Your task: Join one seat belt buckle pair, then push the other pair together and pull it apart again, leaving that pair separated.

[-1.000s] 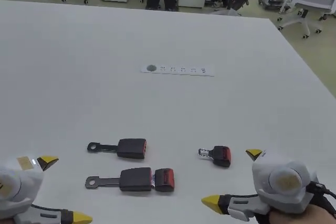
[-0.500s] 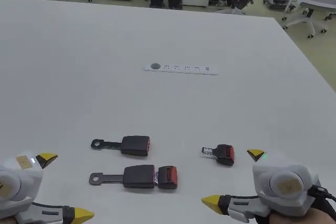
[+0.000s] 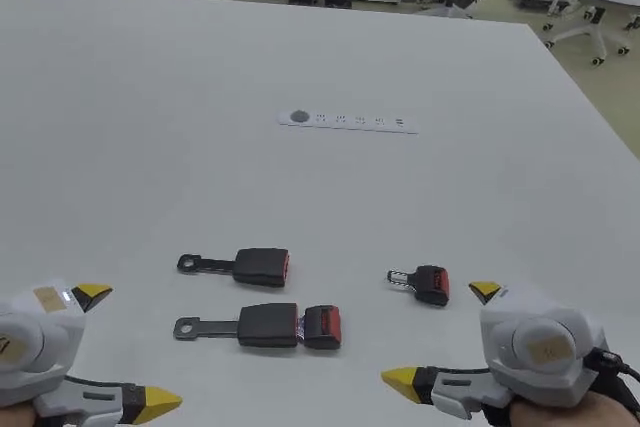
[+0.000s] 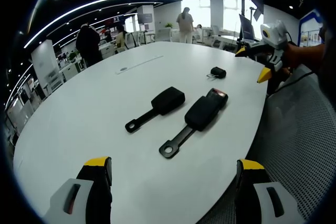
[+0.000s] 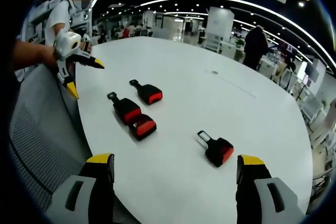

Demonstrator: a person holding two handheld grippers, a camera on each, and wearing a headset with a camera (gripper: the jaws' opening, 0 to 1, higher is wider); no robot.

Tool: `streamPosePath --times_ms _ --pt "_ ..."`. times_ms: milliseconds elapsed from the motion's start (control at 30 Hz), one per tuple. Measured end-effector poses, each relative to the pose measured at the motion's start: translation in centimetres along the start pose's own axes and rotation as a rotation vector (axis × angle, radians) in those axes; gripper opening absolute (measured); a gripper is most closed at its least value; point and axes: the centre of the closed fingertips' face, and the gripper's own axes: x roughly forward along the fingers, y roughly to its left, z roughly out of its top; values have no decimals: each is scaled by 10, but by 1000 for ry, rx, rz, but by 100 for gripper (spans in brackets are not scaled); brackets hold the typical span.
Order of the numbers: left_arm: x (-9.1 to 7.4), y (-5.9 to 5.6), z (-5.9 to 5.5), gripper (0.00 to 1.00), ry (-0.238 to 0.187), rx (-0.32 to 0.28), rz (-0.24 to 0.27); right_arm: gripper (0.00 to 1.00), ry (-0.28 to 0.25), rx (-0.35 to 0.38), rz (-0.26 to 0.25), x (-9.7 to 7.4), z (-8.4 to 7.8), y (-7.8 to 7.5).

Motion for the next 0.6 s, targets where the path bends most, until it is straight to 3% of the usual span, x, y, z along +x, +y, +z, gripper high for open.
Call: streamPosePath --times_ms 233,400,467,533,600 --pt "0 -3 3 100 6 2 1 99 -3 3 6 1 2 2" --pt "1 -1 0 100 10 -7 5 99 -3 3 11 2 4 4" --pt "1 0 -4 100 29 -36 10 99 -3 3 12 3 4 4" --pt "-3 -5 4 100 21 -42 18 99 -1 4 13 4 4 5" --pt "-1 1 1 100 11 -50 25 99 -3 8 16 4 5 6"
